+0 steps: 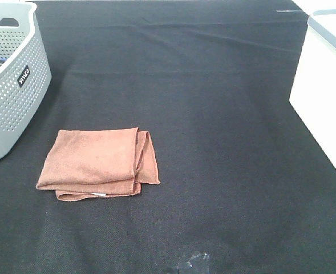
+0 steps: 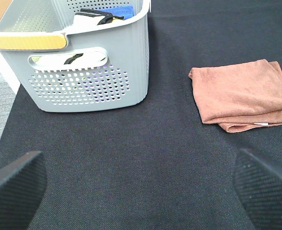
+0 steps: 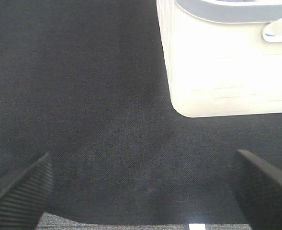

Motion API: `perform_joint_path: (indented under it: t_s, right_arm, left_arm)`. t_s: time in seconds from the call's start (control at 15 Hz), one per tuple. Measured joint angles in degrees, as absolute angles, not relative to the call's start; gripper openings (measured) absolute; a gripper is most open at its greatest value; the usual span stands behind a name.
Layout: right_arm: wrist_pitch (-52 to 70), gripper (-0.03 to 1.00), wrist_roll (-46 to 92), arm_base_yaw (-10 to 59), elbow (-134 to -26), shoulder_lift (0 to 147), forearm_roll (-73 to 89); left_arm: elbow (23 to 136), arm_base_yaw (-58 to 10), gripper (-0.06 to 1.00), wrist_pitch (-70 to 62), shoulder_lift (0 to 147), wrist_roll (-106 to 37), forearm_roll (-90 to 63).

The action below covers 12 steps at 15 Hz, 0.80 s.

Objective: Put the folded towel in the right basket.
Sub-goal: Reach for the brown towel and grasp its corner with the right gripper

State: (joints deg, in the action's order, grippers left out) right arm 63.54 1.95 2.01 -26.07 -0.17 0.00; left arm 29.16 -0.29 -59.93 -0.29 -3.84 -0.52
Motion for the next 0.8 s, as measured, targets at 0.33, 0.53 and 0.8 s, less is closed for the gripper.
perform_joint_path:
  t_s: [0.33, 0.53, 0.8]
  right_arm:
    - [63.5, 0.97, 1.9, 2.0, -26.1, -0.2, 0.0]
    - [63.5, 0.97, 1.9, 2.0, -26.1, -0.2, 0.0]
    - [63.5, 0.97, 1.9, 2.0, -26.1, -0.2, 0.0]
  left_arm:
    - [29.2, -0.3, 0.99, -59.9, -0.3, -3.8, -0.5]
    - [29.2, -0.3, 0.99, -59.9, -0.3, -3.8, -0.5]
    - [29.2, -0.3, 0.99, -59.9, -0.3, -3.8, -0.5]
